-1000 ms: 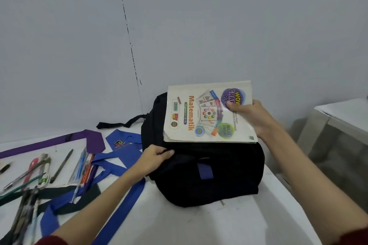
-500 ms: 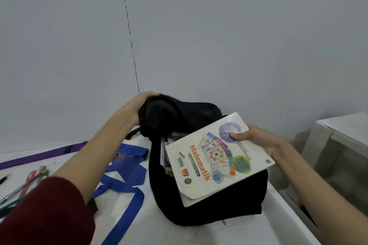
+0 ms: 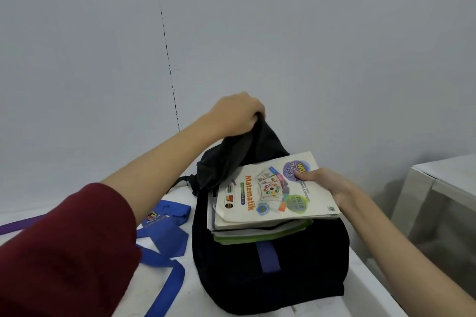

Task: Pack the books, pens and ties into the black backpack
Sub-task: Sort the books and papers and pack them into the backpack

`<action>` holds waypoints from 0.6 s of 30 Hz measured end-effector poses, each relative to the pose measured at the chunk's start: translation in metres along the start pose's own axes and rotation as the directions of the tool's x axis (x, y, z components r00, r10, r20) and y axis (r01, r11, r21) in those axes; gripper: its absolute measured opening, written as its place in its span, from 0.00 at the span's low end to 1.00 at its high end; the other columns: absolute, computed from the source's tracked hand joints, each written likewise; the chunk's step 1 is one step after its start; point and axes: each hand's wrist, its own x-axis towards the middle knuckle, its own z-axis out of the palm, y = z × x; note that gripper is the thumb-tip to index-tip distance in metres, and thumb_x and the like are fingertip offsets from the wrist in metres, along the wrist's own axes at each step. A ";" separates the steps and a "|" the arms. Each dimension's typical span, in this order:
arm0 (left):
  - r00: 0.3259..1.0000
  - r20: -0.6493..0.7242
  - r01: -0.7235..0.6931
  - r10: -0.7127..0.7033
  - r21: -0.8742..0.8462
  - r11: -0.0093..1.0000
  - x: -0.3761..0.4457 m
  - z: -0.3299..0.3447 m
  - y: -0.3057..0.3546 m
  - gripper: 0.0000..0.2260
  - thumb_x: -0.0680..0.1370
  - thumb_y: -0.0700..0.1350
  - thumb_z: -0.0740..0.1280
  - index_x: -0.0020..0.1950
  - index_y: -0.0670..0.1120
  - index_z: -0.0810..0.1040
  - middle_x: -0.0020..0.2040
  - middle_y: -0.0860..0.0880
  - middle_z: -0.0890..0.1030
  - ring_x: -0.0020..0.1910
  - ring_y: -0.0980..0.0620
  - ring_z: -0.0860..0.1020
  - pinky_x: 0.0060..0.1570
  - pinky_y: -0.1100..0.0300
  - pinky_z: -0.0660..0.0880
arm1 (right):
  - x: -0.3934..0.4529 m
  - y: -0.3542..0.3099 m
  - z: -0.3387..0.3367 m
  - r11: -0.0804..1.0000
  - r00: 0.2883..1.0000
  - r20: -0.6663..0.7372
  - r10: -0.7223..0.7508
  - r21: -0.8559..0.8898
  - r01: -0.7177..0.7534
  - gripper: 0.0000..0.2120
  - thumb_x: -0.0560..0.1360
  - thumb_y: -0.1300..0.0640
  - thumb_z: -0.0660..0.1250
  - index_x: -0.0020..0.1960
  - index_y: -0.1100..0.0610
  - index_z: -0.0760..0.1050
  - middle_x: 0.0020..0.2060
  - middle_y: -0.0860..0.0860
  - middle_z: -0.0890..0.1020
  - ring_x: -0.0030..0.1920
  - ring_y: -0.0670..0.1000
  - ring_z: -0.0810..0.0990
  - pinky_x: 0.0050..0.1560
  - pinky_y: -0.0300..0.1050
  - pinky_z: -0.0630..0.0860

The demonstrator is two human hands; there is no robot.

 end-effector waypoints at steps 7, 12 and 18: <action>0.938 -0.299 0.217 -0.177 0.106 0.970 0.017 -0.022 -0.026 0.15 0.83 0.47 0.51 0.56 0.38 0.72 0.48 0.38 0.77 0.45 0.38 0.76 0.39 0.53 0.64 | 0.007 0.013 -0.004 0.993 0.997 -0.066 0.029 -0.109 -0.036 0.27 0.64 0.62 0.71 0.61 0.68 0.74 0.52 0.66 0.81 0.42 0.61 0.83 0.45 0.57 0.80; 0.961 -0.276 0.106 -0.021 0.298 0.949 0.017 -0.021 -0.010 0.13 0.83 0.45 0.50 0.54 0.39 0.71 0.32 0.48 0.65 0.27 0.47 0.63 0.26 0.57 0.54 | 0.020 0.018 -0.006 0.968 0.986 -0.164 -0.014 0.244 0.054 0.15 0.76 0.65 0.62 0.61 0.68 0.71 0.55 0.67 0.79 0.40 0.61 0.84 0.38 0.58 0.81; 0.967 -0.244 0.040 0.065 0.405 0.914 0.022 -0.030 -0.003 0.05 0.81 0.38 0.54 0.49 0.41 0.69 0.28 0.49 0.60 0.23 0.49 0.57 0.26 0.58 0.50 | 0.063 0.025 0.026 0.877 0.874 -0.483 0.053 0.441 0.191 0.15 0.71 0.69 0.64 0.57 0.63 0.76 0.54 0.63 0.81 0.43 0.59 0.82 0.41 0.55 0.80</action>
